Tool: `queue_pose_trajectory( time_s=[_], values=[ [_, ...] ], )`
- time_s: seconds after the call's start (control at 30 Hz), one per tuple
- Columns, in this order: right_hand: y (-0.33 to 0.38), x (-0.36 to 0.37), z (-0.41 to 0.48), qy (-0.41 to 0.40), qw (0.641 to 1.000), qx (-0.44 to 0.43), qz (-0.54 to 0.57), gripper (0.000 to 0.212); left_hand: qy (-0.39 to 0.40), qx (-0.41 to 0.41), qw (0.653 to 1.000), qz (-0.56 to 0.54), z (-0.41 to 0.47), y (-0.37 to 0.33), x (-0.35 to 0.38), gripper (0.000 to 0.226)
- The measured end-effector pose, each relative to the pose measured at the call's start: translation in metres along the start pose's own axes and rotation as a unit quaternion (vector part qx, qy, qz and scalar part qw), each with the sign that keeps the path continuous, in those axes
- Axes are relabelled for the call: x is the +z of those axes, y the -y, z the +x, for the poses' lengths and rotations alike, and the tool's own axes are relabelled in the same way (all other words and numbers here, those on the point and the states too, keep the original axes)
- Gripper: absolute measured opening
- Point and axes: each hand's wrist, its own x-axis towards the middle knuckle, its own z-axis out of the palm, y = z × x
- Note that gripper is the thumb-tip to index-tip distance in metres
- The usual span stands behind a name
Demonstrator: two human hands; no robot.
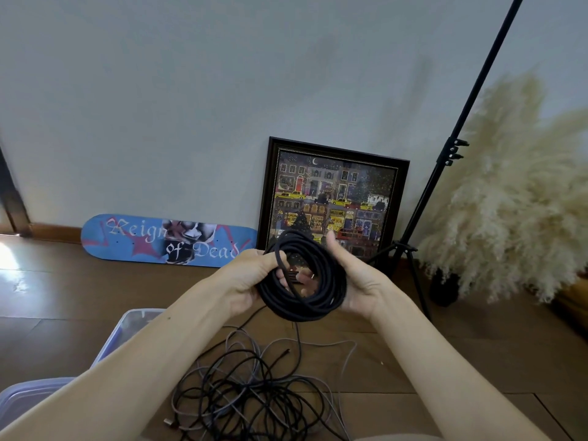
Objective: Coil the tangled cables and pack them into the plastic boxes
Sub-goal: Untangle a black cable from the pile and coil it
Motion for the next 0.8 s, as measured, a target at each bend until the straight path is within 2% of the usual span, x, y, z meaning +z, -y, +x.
queue_pose_trajectory(
  time_s=[0.07,0.13,0.2,0.3,0.37,0.43,0.5,0.57,0.67,0.73,0.8],
  values=[
    [0.001,-0.004,0.003,-0.019,0.997,-0.01,0.076,0.057,-0.007,0.001,1.0,-0.009,0.002,-0.002,-0.002,0.025],
    [0.001,-0.008,0.008,-0.071,0.984,-0.034,0.159,0.044,-0.034,0.005,0.999,-0.023,0.005,-0.003,-0.003,0.026],
    [0.001,-0.011,0.009,-0.122,0.978,-0.038,0.167,0.028,-0.081,0.023,0.996,-0.035,0.008,-0.004,-0.005,0.024],
    [-0.002,-0.019,0.01,-0.161,0.987,0.014,-0.01,0.022,-0.145,0.059,0.987,-0.038,0.012,-0.005,-0.01,0.022],
    [-0.005,-0.018,0.009,-0.156,0.977,0.054,-0.139,0.026,-0.168,0.085,0.981,-0.041,0.013,-0.007,-0.013,0.022],
    [-0.006,-0.014,0.009,-0.157,0.968,0.065,-0.185,0.044,-0.181,0.109,0.977,-0.034,0.013,-0.009,-0.014,0.022],
    [-0.006,-0.011,0.011,-0.154,0.973,0.052,-0.163,0.066,-0.18,0.128,0.975,-0.01,0.012,-0.01,-0.013,0.017],
    [-0.006,-0.009,0.014,-0.144,0.976,0.038,-0.156,0.077,-0.174,0.13,0.976,-0.012,0.012,-0.009,-0.012,0.016],
    [-0.009,-0.006,0.016,-0.113,0.973,0.02,-0.202,0.08,-0.171,0.13,0.977,-0.009,0.011,-0.008,-0.009,0.016],
    [-0.009,-0.005,0.014,-0.061,0.981,0.005,-0.182,0.071,-0.166,0.133,0.977,-0.007,0.009,-0.008,-0.005,0.017],
    [-0.009,-0.004,0.01,0.044,0.989,-0.022,-0.136,0.049,-0.161,0.133,0.978,-0.017,0.006,-0.009,-0.001,0.02]
  ],
)
